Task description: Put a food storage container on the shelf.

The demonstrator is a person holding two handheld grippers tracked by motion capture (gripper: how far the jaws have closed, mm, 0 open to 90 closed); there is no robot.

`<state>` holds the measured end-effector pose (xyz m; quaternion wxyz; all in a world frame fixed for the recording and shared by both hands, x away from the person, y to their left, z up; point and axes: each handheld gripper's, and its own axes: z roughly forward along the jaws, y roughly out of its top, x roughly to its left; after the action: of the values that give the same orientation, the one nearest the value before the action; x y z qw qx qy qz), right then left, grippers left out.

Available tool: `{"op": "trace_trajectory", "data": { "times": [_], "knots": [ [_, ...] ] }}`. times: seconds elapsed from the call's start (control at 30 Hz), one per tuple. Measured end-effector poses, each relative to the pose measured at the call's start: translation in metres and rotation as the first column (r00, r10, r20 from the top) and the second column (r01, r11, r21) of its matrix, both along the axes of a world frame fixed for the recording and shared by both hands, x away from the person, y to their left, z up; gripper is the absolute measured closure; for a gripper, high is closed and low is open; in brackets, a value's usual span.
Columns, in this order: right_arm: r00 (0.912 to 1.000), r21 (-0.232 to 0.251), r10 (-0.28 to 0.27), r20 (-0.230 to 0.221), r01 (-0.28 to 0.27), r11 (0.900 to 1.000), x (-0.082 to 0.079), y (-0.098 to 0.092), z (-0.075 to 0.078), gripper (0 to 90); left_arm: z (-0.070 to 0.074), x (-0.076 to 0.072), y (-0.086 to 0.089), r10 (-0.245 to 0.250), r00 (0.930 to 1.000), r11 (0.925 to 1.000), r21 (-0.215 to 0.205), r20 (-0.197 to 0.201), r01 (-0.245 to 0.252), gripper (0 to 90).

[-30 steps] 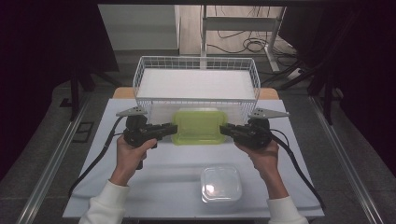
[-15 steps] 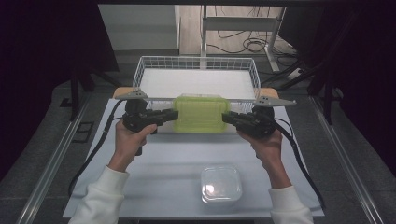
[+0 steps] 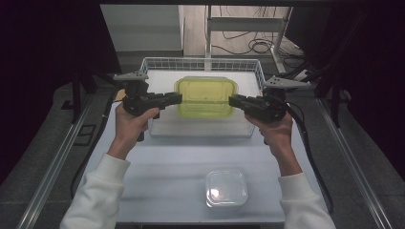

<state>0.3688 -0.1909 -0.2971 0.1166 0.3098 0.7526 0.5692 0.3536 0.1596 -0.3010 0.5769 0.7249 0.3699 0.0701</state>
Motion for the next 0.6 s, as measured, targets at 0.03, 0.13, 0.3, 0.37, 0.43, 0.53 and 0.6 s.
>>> {"op": "trace_trajectory", "data": {
  "times": [0.03, 0.13, 0.3, 0.37, 0.43, 0.53, 0.6],
  "knots": [
    [1.0000, -0.005, -0.003, 0.000, 0.003, 1.000, 0.002, 0.001, 0.003, 77.9, 0.002, 0.002, 0.000, 0.002, 1.0000, 1.0000, 0.004, 0.000, -0.002, 79.1],
    [1.0000, -0.002, -0.003, -0.002, 0.003, 1.000, 0.009, 0.002, 0.011, 77.9, 0.008, 0.010, 0.001, 0.003, 1.0000, 0.9999, 0.011, 0.002, -0.003, 79.2],
    [0.9998, 0.011, 0.001, -0.020, -0.001, 1.000, 0.027, 0.005, 0.020, 77.9, 0.015, 0.030, 0.005, 0.007, 0.9997, 1.0000, 0.002, -0.024, -0.006, 79.4],
    [0.9998, 0.009, -0.002, -0.022, 0.002, 1.000, 0.033, 0.007, 0.024, 77.9, 0.016, 0.037, 0.005, 0.017, 0.9993, 0.9997, 0.019, -0.033, -0.016, 79.8],
    [0.9996, 0.003, -0.008, -0.028, 0.008, 1.000, 0.038, 0.008, 0.027, 77.9, 0.016, 0.043, 0.006, 0.018, 0.9988, 0.9998, 0.013, -0.046, -0.018, 79.9],
    [0.9990, 0.002, -0.007, -0.043, 0.007, 1.000, 0.047, 0.010, 0.030, 77.8, 0.017, 0.052, 0.007, 0.021, 0.9983, 0.9997, 0.013, -0.055, -0.020, 79.9],
    [0.9983, -0.004, -0.010, -0.058, 0.010, 1.000, 0.054, 0.011, 0.030, 77.9, 0.016, 0.058, 0.007, 0.022, 0.9974, 0.9997, 0.009, -0.069, -0.021, 79.8]
  ]
}}
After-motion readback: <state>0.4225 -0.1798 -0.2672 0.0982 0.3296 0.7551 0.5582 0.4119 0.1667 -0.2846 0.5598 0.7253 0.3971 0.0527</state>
